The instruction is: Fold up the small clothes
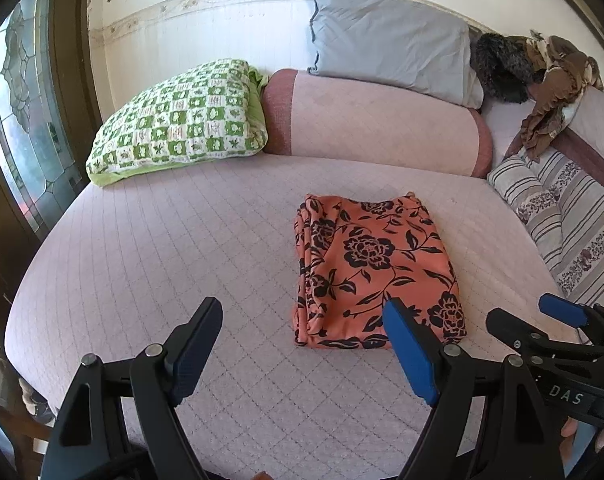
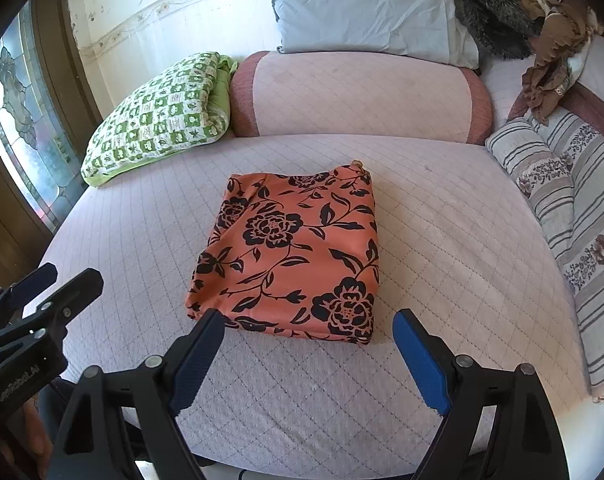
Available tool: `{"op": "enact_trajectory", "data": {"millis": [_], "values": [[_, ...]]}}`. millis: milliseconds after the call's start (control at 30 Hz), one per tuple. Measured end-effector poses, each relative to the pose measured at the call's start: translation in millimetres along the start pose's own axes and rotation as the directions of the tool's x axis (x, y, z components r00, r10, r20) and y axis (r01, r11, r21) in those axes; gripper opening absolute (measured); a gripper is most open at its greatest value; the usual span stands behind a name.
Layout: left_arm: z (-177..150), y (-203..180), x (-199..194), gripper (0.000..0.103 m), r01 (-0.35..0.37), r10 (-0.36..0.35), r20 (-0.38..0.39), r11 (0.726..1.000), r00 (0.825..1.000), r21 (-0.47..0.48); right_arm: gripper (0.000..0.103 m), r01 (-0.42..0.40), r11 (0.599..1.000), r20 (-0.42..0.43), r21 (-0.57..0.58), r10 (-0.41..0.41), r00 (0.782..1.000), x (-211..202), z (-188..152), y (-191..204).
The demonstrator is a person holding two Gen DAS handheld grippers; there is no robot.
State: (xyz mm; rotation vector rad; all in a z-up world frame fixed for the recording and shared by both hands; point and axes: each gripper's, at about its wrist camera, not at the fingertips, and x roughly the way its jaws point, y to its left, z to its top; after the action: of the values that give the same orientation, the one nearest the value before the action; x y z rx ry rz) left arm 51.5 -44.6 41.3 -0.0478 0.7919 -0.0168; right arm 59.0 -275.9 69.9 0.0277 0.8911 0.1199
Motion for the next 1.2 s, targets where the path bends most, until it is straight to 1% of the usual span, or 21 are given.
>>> {"op": "enact_trajectory", "data": {"millis": [100, 533, 567, 600, 700, 833, 867, 967, 1033, 1100, 1200], "values": [[0, 1, 1, 0.083, -0.006, 0.006, 0.000, 1.000, 1.000, -0.002, 0.088, 0.000, 1.000, 0.000, 0.001, 0.000, 1.000, 0, 1, 0], [3, -8, -5, 0.083, -0.005, 0.004, 0.018, 0.999, 1.000, 0.048, 0.088, -0.002, 1.000, -0.004, -0.013, 0.002, 1.000, 2, 3, -2], [4, -9, -5, 0.084, -0.007, 0.006, 0.019, 0.999, 1.000, 0.049, 0.088, -0.002, 1.000, -0.005, -0.017, 0.002, 1.000, 3, 3, -2], [4, -9, -5, 0.087, -0.009, 0.008, 0.019, 0.999, 1.000, 0.050, 0.088, -0.001, 1.000, -0.006, -0.020, 0.001, 1.000, 3, 4, -2], [6, -8, -7, 0.087, 0.008, -0.009, 0.019, 0.999, 1.000, 0.042, 0.088, -0.002, 1.000, -0.007, -0.029, 0.002, 1.000, 3, 4, -1], [7, -10, -9, 0.088, 0.007, -0.008, 0.023, 0.999, 1.000, 0.038, 0.088, -0.002, 1.000, -0.005, -0.030, 0.002, 1.000, 2, 5, -1], [8, -11, -9, 0.088, 0.006, -0.007, 0.021, 0.999, 1.000, 0.039, 0.088, -0.003, 1.000, -0.005, -0.029, 0.003, 1.000, 2, 5, -1], [9, -13, -9, 0.096, 0.023, -0.024, 0.018, 0.999, 1.000, 0.041, 0.088, -0.003, 1.000, -0.006, -0.030, 0.002, 1.000, 2, 4, 0], [9, -14, -10, 0.097, 0.046, -0.047, 0.025, 0.998, 0.999, 0.039, 0.088, -0.004, 1.000, -0.009, -0.031, 0.003, 1.000, 3, 5, -1], [10, -14, -10, 0.101, 0.075, -0.076, 0.024, 0.997, 0.997, 0.033, 0.088, -0.003, 1.000, -0.011, -0.030, 0.003, 1.000, 4, 6, -3], [11, -15, -8, 0.103, 0.092, -0.093, 0.024, 0.995, 0.995, 0.036, 0.088, -0.003, 1.000, -0.013, -0.027, 0.003, 1.000, 5, 6, -4]]}}
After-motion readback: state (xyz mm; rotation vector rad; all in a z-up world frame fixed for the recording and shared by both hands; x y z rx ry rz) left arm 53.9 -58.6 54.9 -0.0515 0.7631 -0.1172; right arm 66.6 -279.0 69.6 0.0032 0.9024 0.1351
